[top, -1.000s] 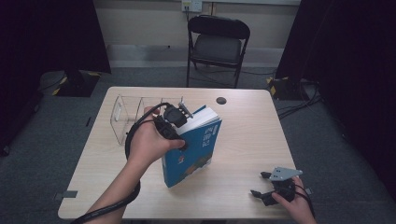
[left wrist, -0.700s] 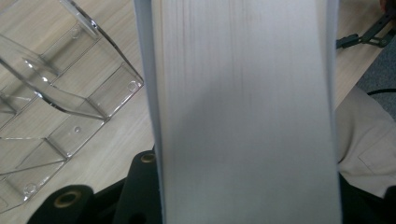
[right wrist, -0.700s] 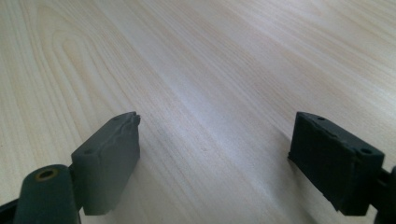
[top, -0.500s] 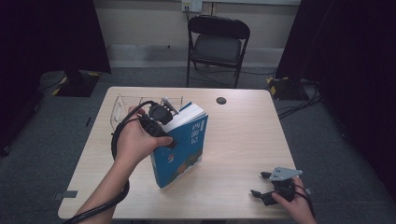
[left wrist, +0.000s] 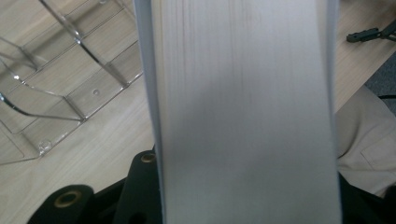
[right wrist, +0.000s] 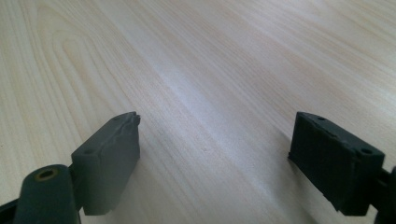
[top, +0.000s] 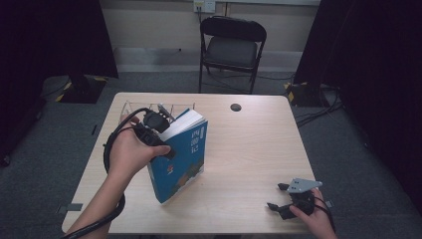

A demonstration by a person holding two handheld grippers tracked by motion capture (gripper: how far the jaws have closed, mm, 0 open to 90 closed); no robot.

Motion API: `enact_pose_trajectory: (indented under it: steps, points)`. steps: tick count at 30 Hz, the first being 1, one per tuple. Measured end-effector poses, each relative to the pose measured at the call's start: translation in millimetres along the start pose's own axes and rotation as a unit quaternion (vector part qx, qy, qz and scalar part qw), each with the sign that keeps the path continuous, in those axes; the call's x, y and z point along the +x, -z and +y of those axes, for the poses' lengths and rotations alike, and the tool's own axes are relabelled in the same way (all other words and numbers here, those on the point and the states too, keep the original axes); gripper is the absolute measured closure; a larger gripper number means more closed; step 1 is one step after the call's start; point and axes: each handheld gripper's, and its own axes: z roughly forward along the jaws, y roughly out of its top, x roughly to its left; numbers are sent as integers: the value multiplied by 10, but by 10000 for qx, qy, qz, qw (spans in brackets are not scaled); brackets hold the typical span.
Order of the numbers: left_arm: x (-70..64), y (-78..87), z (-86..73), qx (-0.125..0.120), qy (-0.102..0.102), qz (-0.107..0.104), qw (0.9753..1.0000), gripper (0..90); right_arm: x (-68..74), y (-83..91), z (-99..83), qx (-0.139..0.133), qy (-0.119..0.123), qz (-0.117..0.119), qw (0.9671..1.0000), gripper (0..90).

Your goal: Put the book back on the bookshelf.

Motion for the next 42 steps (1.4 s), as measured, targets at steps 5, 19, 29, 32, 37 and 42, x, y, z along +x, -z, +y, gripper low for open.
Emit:
enact_pose_trajectory:
  steps: [5, 19, 29, 32, 37, 42]
  points:
    - [74, 38, -65, 40, 101, 79, 9999, 619, -1, 0, 0, 0, 7, 0, 10000, 154]
    - [267, 110, -191, 10, 439, 292, 9986, 619, -3, -1, 0, -9, 17, 0, 10000, 154]
    - [372, 121, -165, -52, 742, 342, 9966, 619, -3, -1, 0, -7, 15, 1, 10000, 154]
    - [395, 119, -139, -42, 735, 385, 9965, 619, -2, 0, 0, -5, 8, 2, 10000, 154]
    - [433, 102, -101, -27, 831, 431, 9956, 619, -2, -1, 0, -5, 12, 2, 10000, 154]
    - [461, 98, -75, -43, 924, 454, 9947, 619, -2, 0, 0, -4, 8, 3, 10000, 154]
